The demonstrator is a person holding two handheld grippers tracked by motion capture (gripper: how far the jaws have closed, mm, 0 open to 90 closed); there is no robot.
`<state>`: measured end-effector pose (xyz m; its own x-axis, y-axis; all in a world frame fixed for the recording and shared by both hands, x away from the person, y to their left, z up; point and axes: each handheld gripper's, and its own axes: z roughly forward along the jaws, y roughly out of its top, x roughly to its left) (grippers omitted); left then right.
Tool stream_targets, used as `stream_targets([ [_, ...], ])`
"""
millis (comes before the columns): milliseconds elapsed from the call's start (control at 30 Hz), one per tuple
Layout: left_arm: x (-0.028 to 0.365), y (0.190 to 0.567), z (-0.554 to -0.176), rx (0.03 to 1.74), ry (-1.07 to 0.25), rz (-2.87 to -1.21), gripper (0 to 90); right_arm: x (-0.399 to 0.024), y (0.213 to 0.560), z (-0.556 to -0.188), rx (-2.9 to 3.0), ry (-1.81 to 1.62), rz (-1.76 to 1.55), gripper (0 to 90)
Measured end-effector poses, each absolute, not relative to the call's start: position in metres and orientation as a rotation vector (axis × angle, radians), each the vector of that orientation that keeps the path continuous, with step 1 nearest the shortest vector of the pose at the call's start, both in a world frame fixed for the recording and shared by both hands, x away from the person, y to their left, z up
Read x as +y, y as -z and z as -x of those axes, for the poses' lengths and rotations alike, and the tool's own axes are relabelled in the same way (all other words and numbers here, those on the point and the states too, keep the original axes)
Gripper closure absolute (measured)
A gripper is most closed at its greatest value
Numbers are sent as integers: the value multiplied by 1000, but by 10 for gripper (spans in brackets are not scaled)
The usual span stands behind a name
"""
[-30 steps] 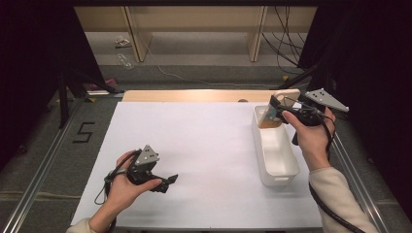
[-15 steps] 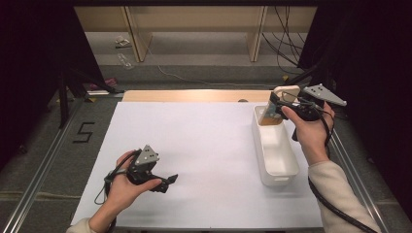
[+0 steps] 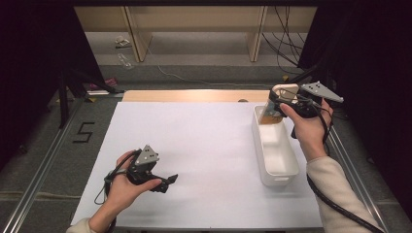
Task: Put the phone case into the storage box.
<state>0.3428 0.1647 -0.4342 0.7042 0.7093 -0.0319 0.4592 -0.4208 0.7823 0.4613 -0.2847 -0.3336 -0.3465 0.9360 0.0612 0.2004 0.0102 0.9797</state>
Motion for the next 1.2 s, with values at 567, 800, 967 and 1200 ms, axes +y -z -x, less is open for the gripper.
stream_targets([
  [567,165,434,-343,885,-390,-2093,0,-284,335,-467,1623,-1378,-1197,127],
  [800,165,433,-343,885,-390,-2091,0,-283,336,-470,1624,-1376,-1202,127],
  [967,165,433,-343,885,-389,-2090,0,-283,336,-472,1624,-1371,-1204,127],
  [1200,165,433,-343,884,-389,-2091,0,-283,335,-475,1627,-1367,-1208,127],
])
